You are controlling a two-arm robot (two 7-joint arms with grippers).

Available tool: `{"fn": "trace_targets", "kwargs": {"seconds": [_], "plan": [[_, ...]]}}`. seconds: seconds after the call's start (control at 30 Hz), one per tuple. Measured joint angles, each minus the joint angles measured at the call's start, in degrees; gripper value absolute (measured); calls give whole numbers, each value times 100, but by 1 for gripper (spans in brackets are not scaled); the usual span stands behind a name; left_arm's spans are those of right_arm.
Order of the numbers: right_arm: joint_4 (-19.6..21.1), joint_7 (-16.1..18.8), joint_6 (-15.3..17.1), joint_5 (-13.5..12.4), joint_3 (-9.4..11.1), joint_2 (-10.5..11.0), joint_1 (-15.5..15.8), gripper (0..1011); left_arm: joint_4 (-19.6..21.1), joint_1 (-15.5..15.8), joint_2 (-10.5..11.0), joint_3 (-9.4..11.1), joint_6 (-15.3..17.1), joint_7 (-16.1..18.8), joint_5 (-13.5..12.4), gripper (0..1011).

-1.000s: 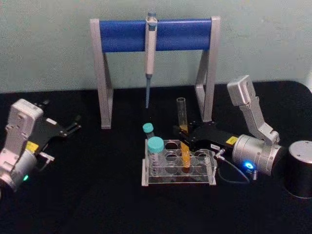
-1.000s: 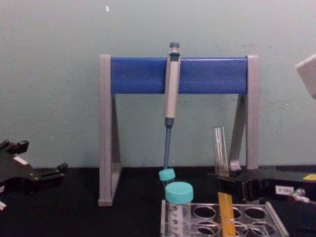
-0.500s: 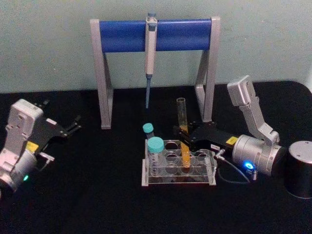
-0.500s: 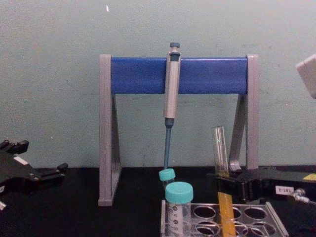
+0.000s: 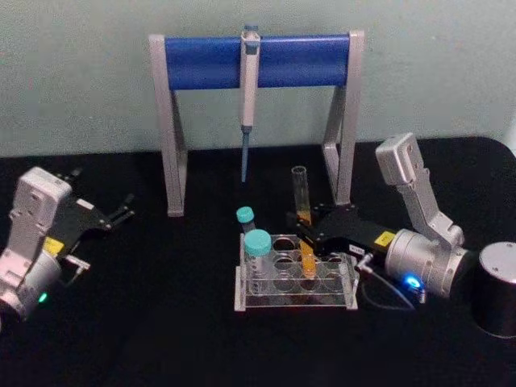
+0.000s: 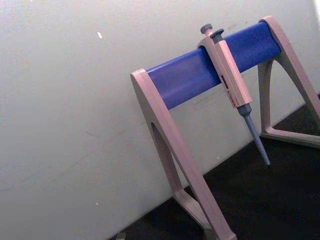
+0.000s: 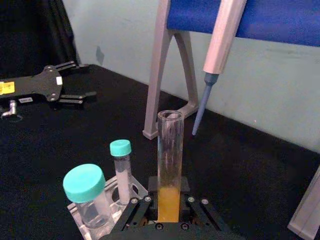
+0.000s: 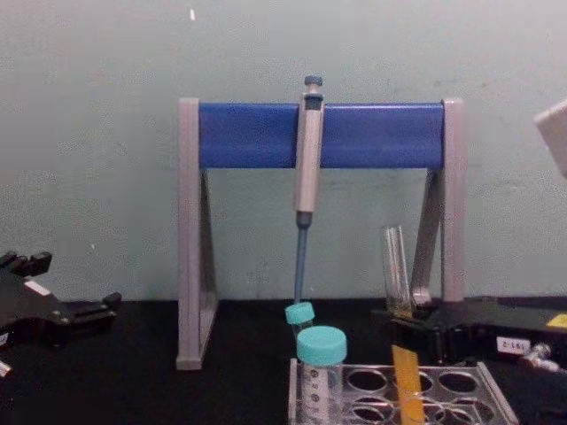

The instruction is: Pick up the test tube from the test tube rack, shake it, then place it back into the test tube rack.

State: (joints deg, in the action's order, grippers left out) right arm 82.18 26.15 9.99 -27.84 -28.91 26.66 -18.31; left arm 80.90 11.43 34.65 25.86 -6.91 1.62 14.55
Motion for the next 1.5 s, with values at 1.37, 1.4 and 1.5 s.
{"fn": "trace_targets", "kwargs": {"seconds": [1.37,1.4,1.5], "plan": [[932,-45,-783,289,639,16,494,225,0,0,0,0,0,0,0,1001],[918,-43,-786,284,644,6,483,225,0,0,0,0,0,0,0,1001],[865,-32,-797,259,655,-37,435,225,0,0,0,0,0,0,0,1002]]}}
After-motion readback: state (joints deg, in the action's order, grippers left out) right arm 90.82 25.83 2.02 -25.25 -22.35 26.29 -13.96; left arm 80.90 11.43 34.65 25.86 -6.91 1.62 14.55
